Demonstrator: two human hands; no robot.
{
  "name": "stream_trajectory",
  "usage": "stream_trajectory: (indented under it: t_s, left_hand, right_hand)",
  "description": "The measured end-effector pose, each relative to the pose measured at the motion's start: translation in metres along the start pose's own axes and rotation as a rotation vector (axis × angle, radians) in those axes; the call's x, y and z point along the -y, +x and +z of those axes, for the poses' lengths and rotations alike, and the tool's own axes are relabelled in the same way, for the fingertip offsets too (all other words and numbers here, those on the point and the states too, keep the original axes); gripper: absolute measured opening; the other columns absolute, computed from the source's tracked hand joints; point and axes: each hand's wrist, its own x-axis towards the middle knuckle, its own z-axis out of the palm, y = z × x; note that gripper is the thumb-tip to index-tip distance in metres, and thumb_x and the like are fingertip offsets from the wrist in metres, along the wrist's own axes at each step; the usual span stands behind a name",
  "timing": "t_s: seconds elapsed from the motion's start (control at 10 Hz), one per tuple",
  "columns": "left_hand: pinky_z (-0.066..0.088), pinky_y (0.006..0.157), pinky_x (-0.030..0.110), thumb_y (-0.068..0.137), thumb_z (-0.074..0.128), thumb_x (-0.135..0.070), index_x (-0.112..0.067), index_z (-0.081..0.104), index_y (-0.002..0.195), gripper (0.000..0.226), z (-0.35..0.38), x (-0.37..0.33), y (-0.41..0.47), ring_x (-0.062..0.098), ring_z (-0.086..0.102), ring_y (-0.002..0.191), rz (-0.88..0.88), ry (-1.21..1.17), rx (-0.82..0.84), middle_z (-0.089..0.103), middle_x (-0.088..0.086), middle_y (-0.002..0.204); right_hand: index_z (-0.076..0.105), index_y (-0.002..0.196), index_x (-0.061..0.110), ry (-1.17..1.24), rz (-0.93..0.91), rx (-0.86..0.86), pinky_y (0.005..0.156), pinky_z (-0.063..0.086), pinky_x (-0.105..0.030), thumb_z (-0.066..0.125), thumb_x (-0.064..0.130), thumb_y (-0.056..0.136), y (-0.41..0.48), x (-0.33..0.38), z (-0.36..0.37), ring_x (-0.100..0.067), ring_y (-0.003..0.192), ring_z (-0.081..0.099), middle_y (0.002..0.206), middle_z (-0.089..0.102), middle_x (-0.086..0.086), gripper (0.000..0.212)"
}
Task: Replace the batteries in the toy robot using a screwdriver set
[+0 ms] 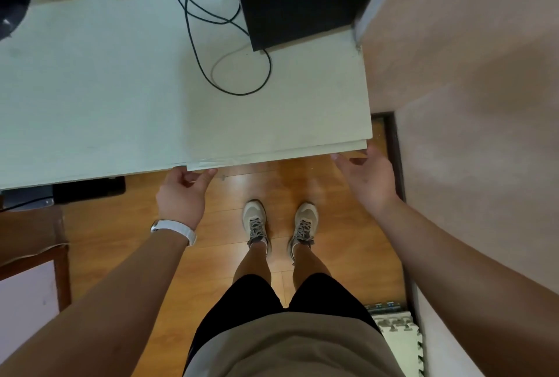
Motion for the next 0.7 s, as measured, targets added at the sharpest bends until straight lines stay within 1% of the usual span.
stream_trajectory:
  t_s: [0.1,0.2,0.3,0.4,0.5,0.6,0.7]
  left_hand:
    - [0.04,0.065,0.028,0.079,0.076,-0.052,-0.016,0.058,0.082,0.04,0.001,-0.003,0.008,0.02,0.058,0.077,-0.02,0.025,-0.008,0.064,-0.002,0.081]
    - [0.045,0.073,0.032,0.077,0.077,-0.054,-0.007,0.065,0.096,0.052,0.001,-0.002,0.014,0.022,0.062,0.084,-0.034,0.05,-0.018,0.067,0.0,0.086]
    - [0.044,0.073,0.031,0.08,0.072,-0.058,-0.008,0.066,0.1,0.054,0.0,-0.003,0.012,0.023,0.062,0.086,-0.024,0.1,-0.019,0.068,-0.001,0.089]
    - [0.047,0.077,0.034,0.088,0.059,-0.063,-0.012,0.063,0.113,0.057,-0.004,-0.011,-0.001,0.023,0.061,0.091,-0.014,0.2,0.048,0.065,-0.005,0.097]
    - [0.053,0.086,0.039,0.096,0.045,-0.059,-0.017,0.053,0.135,0.058,-0.009,-0.02,-0.018,0.028,0.064,0.105,0.05,0.311,0.176,0.066,-0.002,0.118]
    - [0.052,0.091,0.038,0.098,0.046,-0.049,-0.019,0.054,0.137,0.05,-0.016,-0.025,-0.035,0.026,0.062,0.114,0.252,0.425,0.272,0.062,0.003,0.131]
    - [0.049,0.098,0.039,0.098,0.051,-0.039,-0.016,0.058,0.135,0.044,-0.028,-0.035,-0.046,0.028,0.059,0.119,0.519,0.412,0.297,0.061,0.007,0.133]
  right_hand:
    - [0.058,0.12,0.017,0.01,-0.014,-0.005,0.066,0.043,-0.02,0.073,0.048,0.079,0.006,0.004,0.001,-0.009,0.093,0.057,0.105,0.063,0.009,0.053]
    - [0.06,0.118,0.017,0.009,-0.025,-0.01,0.064,0.043,-0.019,0.075,0.046,0.077,0.009,0.002,-0.001,-0.008,0.086,0.057,0.1,0.063,0.009,0.052]
    - [0.059,0.118,0.017,0.006,-0.02,-0.006,0.066,0.044,-0.021,0.075,0.046,0.078,0.007,0.005,-0.002,-0.008,0.085,0.058,0.097,0.061,0.01,0.052]
    - [0.057,0.123,0.016,-0.017,-0.056,0.02,0.074,0.045,-0.022,0.073,0.044,0.081,0.002,0.01,-0.001,-0.011,0.093,0.06,0.106,0.063,0.009,0.053]
    - [0.056,0.127,0.015,-0.094,-0.112,0.062,0.085,0.047,-0.028,0.067,0.047,0.085,-0.005,0.019,-0.008,-0.02,0.111,0.059,0.121,0.063,-0.002,0.054]
    - [0.057,0.127,0.013,-0.211,-0.105,0.105,0.094,0.05,-0.041,0.056,0.05,0.091,-0.012,0.023,-0.019,-0.028,0.115,0.057,0.126,0.061,-0.01,0.051]
    - [0.059,0.116,0.015,-0.321,-0.15,0.055,0.095,0.048,-0.046,0.04,0.049,0.094,-0.024,0.03,-0.033,-0.031,0.112,0.057,0.119,0.06,-0.01,0.045]
